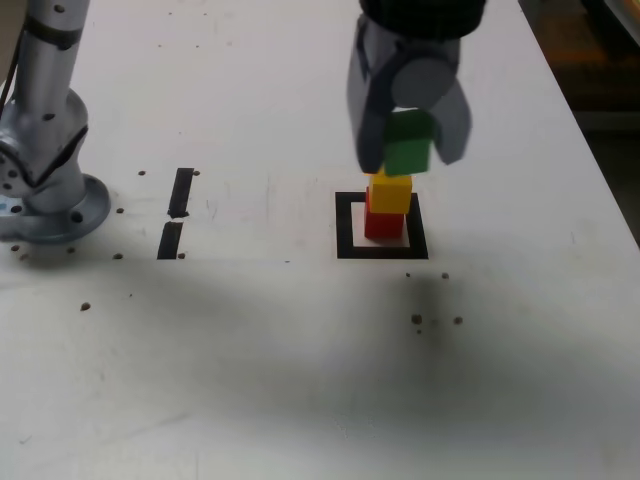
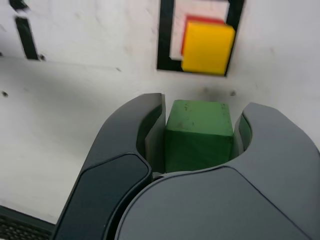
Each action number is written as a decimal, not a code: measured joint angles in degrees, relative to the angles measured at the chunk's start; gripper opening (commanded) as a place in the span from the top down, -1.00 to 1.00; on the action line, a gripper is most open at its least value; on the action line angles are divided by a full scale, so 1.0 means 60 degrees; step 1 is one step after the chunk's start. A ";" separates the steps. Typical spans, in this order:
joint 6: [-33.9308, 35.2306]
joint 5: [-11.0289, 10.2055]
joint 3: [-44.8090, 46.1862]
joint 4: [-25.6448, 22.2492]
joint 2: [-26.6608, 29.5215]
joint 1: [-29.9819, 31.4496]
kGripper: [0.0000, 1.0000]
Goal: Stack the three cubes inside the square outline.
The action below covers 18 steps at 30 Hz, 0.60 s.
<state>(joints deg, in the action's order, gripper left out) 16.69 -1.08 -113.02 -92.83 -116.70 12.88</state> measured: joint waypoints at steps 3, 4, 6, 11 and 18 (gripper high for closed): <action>-0.0363 -0.0053 0.0325 0.0078 0.0000 -0.0294 0.78; -0.0489 -0.0073 0.0399 0.0095 0.0000 -0.0361 0.78; -0.0691 -0.0110 0.0556 0.0158 -0.0003 -0.0490 0.78; -0.1058 -0.0191 0.0816 0.0310 -0.0067 -0.0715 0.77; -0.1166 -0.0261 0.0933 0.0470 -0.0078 -0.0720 0.77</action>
<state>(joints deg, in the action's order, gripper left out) 9.70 -2.64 -107.42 -90.01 -117.17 8.56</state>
